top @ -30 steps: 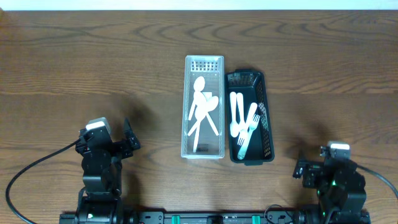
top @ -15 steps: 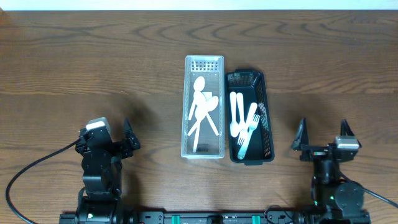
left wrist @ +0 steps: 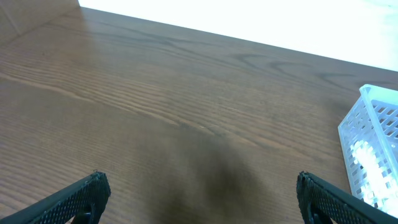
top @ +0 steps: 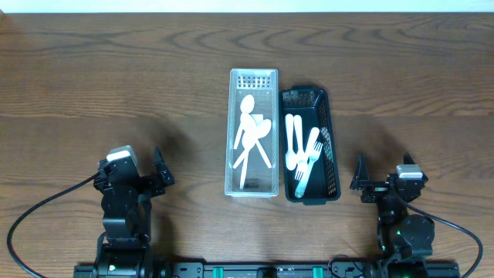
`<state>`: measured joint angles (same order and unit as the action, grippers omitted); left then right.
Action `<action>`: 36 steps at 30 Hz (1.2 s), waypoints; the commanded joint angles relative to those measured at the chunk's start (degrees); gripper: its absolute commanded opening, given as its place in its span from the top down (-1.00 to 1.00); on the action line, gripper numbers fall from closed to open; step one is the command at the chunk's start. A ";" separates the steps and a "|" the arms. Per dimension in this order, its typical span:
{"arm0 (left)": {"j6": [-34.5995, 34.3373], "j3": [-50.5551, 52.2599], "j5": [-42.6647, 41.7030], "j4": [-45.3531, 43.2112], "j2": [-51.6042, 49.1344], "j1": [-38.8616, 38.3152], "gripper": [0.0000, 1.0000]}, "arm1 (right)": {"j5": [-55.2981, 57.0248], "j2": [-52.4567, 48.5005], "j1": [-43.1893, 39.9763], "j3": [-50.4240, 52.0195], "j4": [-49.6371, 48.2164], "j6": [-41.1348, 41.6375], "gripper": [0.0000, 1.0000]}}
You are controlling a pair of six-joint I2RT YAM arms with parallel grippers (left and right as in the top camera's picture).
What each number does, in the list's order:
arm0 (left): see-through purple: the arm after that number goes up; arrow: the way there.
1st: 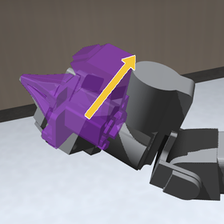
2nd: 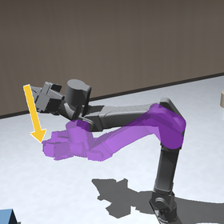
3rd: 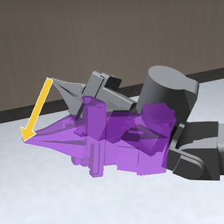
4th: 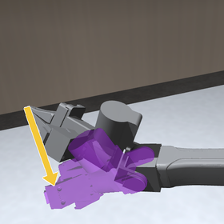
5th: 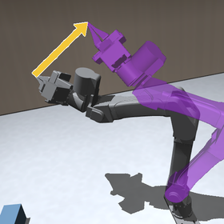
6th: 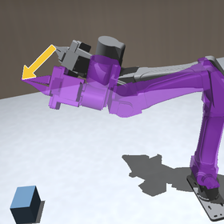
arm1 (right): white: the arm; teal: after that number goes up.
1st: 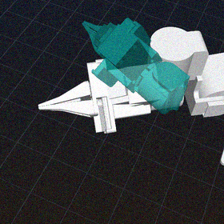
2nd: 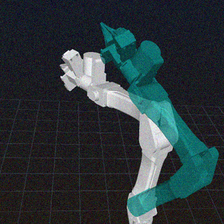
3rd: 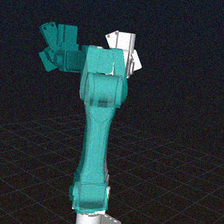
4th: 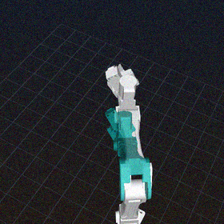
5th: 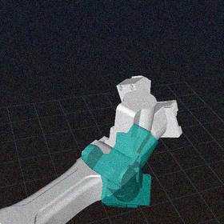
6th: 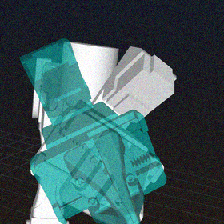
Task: Pack container
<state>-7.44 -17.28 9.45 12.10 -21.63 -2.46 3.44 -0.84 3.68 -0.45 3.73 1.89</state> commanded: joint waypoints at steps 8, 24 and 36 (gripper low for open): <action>0.35 -0.50 0.68 -0.13 0.28 -0.13 -0.96 | -0.68 0.46 0.50 0.11 0.33 -0.26 -0.98; 0.35 -0.50 0.68 1.88 2.86 -0.09 -0.96 | -0.68 0.46 0.50 0.11 0.31 -0.26 -0.98; 1.31 2.62 -8.02 9.55 21.53 -1.27 -0.96 | -0.68 0.46 0.50 0.11 0.31 -0.26 -0.99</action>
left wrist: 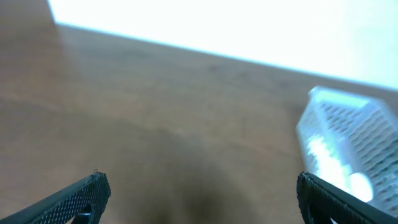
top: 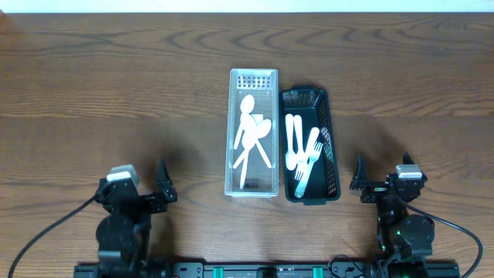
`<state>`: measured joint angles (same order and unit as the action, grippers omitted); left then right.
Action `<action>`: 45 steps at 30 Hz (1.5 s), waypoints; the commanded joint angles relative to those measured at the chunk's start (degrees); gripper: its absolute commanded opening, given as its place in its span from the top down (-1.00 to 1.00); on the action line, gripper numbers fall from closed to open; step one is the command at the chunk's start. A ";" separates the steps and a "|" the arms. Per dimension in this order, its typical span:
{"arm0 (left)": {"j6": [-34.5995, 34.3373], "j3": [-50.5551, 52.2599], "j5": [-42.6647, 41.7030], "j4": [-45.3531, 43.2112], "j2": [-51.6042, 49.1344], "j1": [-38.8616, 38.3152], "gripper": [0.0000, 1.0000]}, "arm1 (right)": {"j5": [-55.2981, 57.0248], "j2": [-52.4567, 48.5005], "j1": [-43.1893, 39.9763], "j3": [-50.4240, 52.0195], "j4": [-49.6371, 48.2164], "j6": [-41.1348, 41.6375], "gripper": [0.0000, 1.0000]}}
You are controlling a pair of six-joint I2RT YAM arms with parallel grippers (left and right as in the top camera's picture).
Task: Pack container
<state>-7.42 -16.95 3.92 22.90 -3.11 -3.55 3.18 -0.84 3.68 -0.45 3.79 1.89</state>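
Observation:
A clear plastic container (top: 252, 131) holding white spoons stands at the table's middle, and shows blurred at the right in the left wrist view (left wrist: 348, 146). Right beside it is a black basket (top: 310, 144) with white forks and spoons (top: 299, 154). My left gripper (top: 131, 185) sits low at the front left, well away from both containers. Its fingers (left wrist: 78, 196) are spread wide with nothing between them (left wrist: 199, 196). My right gripper (top: 390, 179) rests at the front right, just right of the basket, with its fingers apart and holding nothing.
Brown wooden table (top: 116, 77) all around. Black cables (top: 46, 220) run from both arm bases at the front edge. A pale wall or edge lies beyond the far side of the table (left wrist: 217, 25).
My left arm has drawn back toward the front edge, and its wrist view now looks lower and flatter over the table. The gripper stays open. The right arm and the cutlery have not moved.

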 commanded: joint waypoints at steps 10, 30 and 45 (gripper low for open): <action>10.45 16.74 -10.36 -26.99 3.02 -0.22 -0.96 | -0.42 0.46 0.50 0.11 0.24 -0.26 -0.99; 12.52 16.72 -14.23 -19.71 2.82 -0.28 -0.96 | -0.42 0.46 0.50 0.11 0.24 -0.26 -0.99; 12.55 16.72 -14.23 -19.71 2.84 -0.28 -0.96 | -0.42 0.46 0.50 0.11 0.26 -0.26 -0.99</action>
